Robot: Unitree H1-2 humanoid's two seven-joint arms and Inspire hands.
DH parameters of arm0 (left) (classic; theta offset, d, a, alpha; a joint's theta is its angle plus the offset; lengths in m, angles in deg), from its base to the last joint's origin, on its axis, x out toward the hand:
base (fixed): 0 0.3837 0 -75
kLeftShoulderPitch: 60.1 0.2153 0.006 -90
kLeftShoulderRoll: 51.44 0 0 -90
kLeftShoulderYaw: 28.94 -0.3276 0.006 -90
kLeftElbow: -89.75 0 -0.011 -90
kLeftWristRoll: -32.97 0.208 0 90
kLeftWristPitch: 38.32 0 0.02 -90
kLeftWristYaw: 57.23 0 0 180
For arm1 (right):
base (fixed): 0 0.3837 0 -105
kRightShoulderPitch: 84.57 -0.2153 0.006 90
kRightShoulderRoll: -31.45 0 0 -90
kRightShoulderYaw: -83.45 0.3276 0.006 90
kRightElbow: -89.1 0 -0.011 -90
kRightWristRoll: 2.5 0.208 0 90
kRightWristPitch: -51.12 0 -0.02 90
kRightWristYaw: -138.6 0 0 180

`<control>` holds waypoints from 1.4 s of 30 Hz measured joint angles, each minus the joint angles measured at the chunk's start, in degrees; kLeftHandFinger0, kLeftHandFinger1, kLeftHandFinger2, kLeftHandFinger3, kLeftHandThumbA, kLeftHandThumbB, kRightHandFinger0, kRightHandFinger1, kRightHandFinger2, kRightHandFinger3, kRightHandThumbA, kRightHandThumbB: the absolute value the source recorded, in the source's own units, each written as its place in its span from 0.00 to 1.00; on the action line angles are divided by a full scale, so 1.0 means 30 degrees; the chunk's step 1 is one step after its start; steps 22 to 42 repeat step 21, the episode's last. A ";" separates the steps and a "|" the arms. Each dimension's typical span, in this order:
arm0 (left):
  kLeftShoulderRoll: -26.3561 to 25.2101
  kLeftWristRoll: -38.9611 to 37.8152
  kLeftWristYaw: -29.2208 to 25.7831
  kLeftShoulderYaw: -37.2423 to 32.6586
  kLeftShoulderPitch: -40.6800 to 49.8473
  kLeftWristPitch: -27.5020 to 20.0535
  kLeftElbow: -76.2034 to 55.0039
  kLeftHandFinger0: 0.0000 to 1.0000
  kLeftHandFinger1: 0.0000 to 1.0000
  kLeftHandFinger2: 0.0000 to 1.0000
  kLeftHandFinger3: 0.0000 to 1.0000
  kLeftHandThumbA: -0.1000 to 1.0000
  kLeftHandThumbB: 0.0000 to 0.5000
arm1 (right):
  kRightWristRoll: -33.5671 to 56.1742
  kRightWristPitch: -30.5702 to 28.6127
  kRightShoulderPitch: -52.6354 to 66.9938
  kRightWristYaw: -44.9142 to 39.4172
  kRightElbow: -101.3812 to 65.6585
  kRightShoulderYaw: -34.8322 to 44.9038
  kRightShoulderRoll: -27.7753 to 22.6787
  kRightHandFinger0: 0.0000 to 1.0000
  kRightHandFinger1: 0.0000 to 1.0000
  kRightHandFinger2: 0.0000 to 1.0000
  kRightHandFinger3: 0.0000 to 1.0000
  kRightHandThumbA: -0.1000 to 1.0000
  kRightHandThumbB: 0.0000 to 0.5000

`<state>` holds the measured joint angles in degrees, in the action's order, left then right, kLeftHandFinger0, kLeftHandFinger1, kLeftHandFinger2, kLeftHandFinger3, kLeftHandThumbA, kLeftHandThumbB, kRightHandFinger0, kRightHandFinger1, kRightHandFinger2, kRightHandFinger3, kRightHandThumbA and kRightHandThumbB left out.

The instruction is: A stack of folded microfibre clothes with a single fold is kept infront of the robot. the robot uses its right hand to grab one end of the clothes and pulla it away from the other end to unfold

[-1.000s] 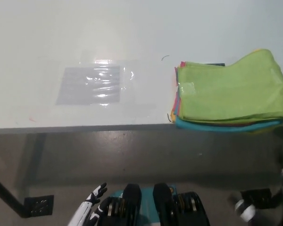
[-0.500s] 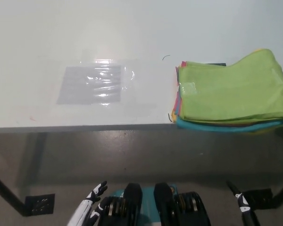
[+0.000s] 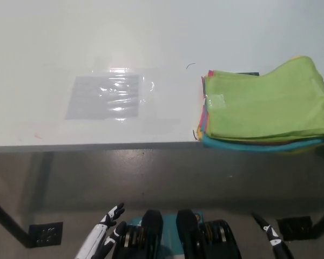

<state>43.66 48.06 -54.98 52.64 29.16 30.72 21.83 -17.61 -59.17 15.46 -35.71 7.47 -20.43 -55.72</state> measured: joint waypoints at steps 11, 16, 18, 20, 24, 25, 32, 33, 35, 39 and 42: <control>0.0000 0.0007 0.0022 -0.0019 0.0118 0.0003 -0.0100 1.00 1.00 1.00 1.00 1.00 1.00 | -0.0214 0.0557 0.0015 -0.0976 -0.0099 0.0000 -0.0078 1.00 1.00 1.00 1.00 1.00 0.80; 0.0000 0.0005 0.0093 -0.0020 0.0184 0.0006 -0.0100 1.00 1.00 1.00 1.00 1.00 1.00 | -0.0358 0.0840 0.0045 -0.1306 -0.0341 0.0004 -0.0090 1.00 1.00 1.00 1.00 1.00 0.79; 0.0000 0.0004 0.0138 -0.0020 0.0184 0.0006 -0.0100 1.00 1.00 1.00 1.00 1.00 1.00 | -0.0449 0.1029 0.0062 -0.1439 -0.0473 0.0008 -0.0090 1.00 1.00 1.00 1.00 1.00 0.79; 0.0000 0.0005 0.0165 -0.0021 0.0186 0.0012 -0.0104 1.00 1.00 1.00 1.00 1.00 1.00 | -0.0491 0.1182 0.0086 -0.1536 -0.0600 0.0013 -0.0091 1.00 1.00 1.00 1.00 1.00 0.77; 0.0000 0.0006 0.0170 -0.0022 0.0186 0.0014 -0.0104 1.00 1.00 1.00 1.00 1.00 1.00 | -0.0500 0.1234 0.0090 -0.1560 -0.0624 0.0015 -0.0091 1.00 1.00 1.00 1.00 1.00 0.77; 0.0000 0.0006 0.0170 -0.0022 0.0186 0.0014 -0.0104 1.00 1.00 1.00 1.00 1.00 1.00 | -0.0500 0.1234 0.0090 -0.1560 -0.0624 0.0015 -0.0091 1.00 1.00 1.00 1.00 1.00 0.77; 0.0000 0.0006 0.0170 -0.0022 0.0186 0.0014 -0.0104 1.00 1.00 1.00 1.00 1.00 1.00 | -0.0500 0.1234 0.0090 -0.1560 -0.0624 0.0015 -0.0091 1.00 1.00 1.00 1.00 1.00 0.77; 0.0000 0.0006 0.0170 -0.0022 0.0186 0.0014 -0.0104 1.00 1.00 1.00 1.00 1.00 1.00 | -0.0500 0.1234 0.0090 -0.1560 -0.0624 0.0015 -0.0091 1.00 1.00 1.00 1.00 1.00 0.77; 0.0000 0.0006 0.0170 -0.0022 0.0186 0.0014 -0.0104 1.00 1.00 1.00 1.00 1.00 1.00 | -0.0500 0.1234 0.0090 -0.1560 -0.0624 0.0015 -0.0091 1.00 1.00 1.00 1.00 1.00 0.77; 0.0000 0.0006 0.0170 -0.0022 0.0186 0.0014 -0.0104 1.00 1.00 1.00 1.00 1.00 1.00 | -0.0500 0.1234 0.0090 -0.1560 -0.0624 0.0015 -0.0091 1.00 1.00 1.00 1.00 1.00 0.77; 0.0000 0.0006 0.0170 -0.0022 0.0186 0.0014 -0.0104 1.00 1.00 1.00 1.00 1.00 1.00 | -0.0500 0.1234 0.0090 -0.1560 -0.0624 0.0015 -0.0091 1.00 1.00 1.00 1.00 1.00 0.77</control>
